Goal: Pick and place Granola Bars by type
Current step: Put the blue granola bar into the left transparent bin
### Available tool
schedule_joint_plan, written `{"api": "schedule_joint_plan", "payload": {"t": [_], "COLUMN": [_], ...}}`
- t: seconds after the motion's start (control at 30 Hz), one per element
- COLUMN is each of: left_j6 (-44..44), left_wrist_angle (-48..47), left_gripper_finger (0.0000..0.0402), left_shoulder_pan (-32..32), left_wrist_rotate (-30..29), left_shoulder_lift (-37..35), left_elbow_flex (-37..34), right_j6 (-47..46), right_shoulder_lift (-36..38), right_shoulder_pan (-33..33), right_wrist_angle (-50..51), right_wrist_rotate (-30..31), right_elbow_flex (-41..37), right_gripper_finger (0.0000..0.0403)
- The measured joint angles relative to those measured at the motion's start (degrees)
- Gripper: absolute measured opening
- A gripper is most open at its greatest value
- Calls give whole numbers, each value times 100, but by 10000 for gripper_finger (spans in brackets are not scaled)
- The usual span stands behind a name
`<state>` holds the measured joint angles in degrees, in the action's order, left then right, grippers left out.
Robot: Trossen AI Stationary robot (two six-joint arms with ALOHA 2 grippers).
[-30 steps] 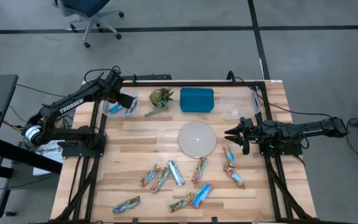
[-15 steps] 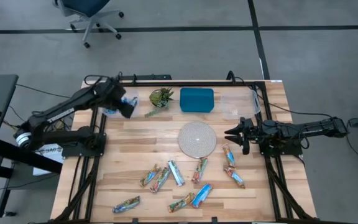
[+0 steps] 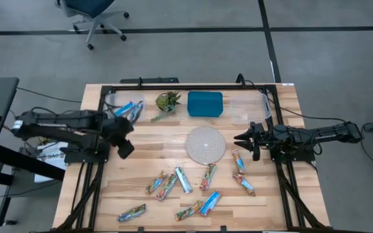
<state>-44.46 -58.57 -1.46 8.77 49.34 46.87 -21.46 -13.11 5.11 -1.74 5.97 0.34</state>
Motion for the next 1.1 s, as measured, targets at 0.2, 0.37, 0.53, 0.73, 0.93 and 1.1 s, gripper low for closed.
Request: {"api": "schedule_joint_plan", "payload": {"t": [0.2, 0.37, 0.53, 0.73, 0.93, 1.1], "left_j6": [-907, -1317, -1583, -1638, -1264, -1545], "left_wrist_angle": [371, 452, 1257, 2435, 2471, 2451], "left_gripper_finger": [130, 130, 130, 130, 130, 130], "left_shoulder_pan": [-1251, -1961, -2413, -2918, -3467, -3961], "left_wrist_rotate": [1, 245, 599, 575, 532, 60], "left_shoulder_lift": [177, 490, 910, 1462, 1802, 2012], "left_elbow_flex": [2, 2, 2, 2, 2, 83], "right_j6": [-1, 0, 0, -1, 0, 0], "right_shoulder_lift": [-1, 0, -1, -1, 0, -1], "right_shoulder_pan": [0, 1, -1, 1, 0, 1], "right_wrist_angle": [0, 0, 0, 0, 0, 0], "right_wrist_rotate": [-1, 1, 0, 1, 1, 0], "right_elbow_flex": [0, 2, 2, 0, 2, 2], "right_gripper_finger": [127, 127, 127, 127, 127, 127]}}
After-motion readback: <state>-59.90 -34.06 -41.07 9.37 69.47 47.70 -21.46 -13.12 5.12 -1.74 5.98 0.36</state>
